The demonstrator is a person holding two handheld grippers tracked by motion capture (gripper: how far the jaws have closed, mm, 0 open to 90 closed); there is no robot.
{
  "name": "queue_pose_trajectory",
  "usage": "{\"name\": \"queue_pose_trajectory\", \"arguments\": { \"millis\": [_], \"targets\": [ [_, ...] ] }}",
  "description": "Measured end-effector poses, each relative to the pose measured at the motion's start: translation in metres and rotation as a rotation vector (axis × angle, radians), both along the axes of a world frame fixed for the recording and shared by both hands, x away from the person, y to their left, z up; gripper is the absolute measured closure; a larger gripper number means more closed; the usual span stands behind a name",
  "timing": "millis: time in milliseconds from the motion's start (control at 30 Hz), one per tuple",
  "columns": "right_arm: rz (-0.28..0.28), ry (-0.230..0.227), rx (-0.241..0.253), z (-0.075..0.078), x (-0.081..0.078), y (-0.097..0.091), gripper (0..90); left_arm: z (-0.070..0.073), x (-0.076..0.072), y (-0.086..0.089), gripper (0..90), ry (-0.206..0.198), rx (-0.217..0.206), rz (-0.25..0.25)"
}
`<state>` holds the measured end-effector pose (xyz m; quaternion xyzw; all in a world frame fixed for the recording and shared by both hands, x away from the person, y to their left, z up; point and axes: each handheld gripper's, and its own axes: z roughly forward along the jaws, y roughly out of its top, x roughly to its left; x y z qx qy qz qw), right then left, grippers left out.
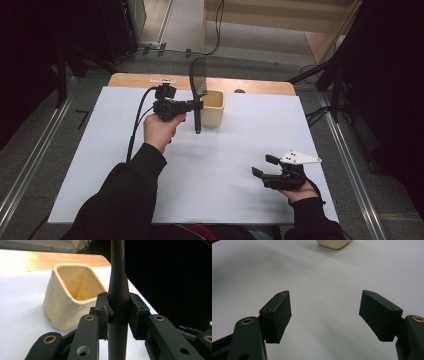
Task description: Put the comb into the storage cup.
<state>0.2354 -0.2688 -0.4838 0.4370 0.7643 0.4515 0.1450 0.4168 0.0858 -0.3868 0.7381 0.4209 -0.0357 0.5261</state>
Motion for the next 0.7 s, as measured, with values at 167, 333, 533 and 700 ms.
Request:
{"name": "queue_pose_trajectory", "arguments": {
  "millis": [167, 333, 533, 700],
  "targets": [
    [-0.005, -0.006, 0.008, 0.002, 0.000, 0.000, 23.8, 0.004, 0.005, -0.002, 72.6, -0.005, 0.001, 0.003],
    [0.002, -0.003, 0.007, 0.001, 0.000, 0.002, 23.9, 0.009, 0.010, -0.004, 72.7, -0.014, -0.010, 0.001],
    [0.006, 0.009, 0.001, 0.000, 0.000, 0.003, 23.9, 0.015, 0.017, -0.007, 72.7, -0.028, -0.007, 0.005],
    [0.005, 0.009, 0.003, 0.000, 0.000, 0.003, 23.8, 0.020, 0.022, -0.009, 72.6, -0.045, -0.017, 0.014]
  ]
}}
